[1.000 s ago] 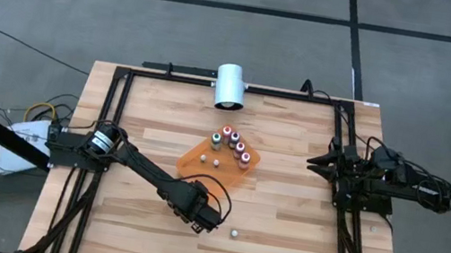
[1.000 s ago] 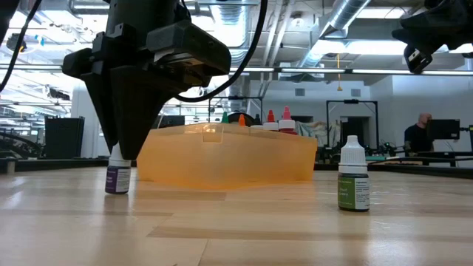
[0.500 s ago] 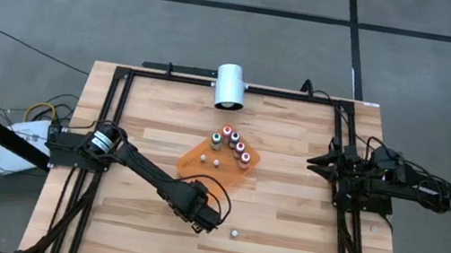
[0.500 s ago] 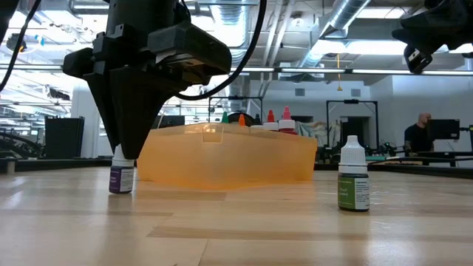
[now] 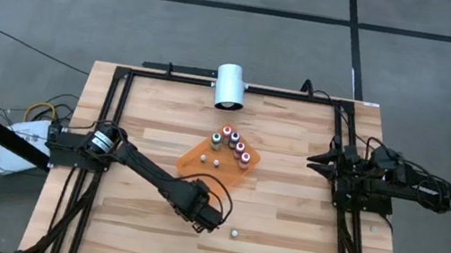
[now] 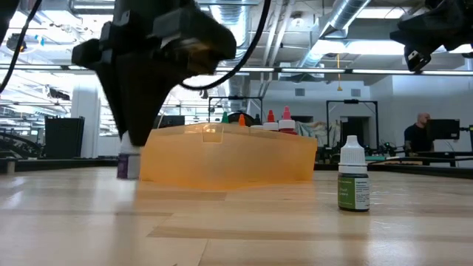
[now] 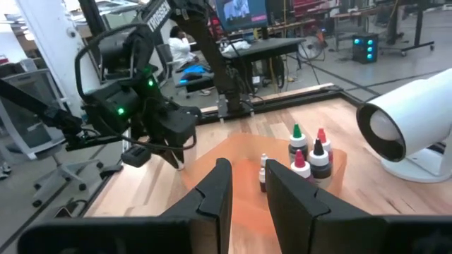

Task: Pick & Place food coloring
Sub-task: Put the small violet food coloring bottle into the orange bin

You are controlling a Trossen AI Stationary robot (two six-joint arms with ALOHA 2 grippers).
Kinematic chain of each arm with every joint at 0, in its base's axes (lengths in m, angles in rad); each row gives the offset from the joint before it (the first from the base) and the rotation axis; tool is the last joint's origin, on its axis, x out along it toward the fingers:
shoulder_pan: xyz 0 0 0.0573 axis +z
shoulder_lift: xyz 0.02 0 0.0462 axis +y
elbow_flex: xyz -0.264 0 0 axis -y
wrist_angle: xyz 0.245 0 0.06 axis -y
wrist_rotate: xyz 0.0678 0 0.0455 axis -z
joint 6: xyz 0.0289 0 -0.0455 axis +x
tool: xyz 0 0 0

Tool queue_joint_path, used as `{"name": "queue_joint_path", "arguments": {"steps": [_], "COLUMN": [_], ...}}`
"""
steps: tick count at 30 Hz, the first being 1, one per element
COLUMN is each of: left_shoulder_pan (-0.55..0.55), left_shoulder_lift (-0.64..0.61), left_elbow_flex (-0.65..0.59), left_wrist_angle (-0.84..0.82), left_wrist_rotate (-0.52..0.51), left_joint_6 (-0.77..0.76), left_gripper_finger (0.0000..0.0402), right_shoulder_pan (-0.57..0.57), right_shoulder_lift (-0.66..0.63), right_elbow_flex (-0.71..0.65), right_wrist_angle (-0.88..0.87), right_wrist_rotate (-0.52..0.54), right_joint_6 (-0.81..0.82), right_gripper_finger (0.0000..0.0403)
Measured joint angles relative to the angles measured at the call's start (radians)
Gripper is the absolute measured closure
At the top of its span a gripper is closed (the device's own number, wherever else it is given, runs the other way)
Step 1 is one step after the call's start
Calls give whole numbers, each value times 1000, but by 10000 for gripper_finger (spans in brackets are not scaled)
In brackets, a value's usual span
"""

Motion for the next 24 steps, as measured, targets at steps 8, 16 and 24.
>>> {"name": "queue_joint_path", "arguments": {"steps": [8, 16, 24], "left_shoulder_pan": [0, 31, 127], "left_shoulder_lift": [0, 0, 0], "left_elbow_flex": [172, 378, 423], "left_wrist_angle": [-193, -255, -256], "left_wrist_rotate": [-41, -210, -253], "left_joint_6": [26, 139, 279], "left_gripper_finger": [352, 352, 351], "right_shoulder_pan": [0, 0, 0], "right_shoulder_lift": [0, 0, 0], "right_elbow_flex": [0, 0, 0], "right_wrist_angle": [0, 0, 0], "right_wrist_rotate": [0, 0, 0], "right_joint_6": [0, 0, 0], "right_gripper_finger": [328, 328, 328]}}
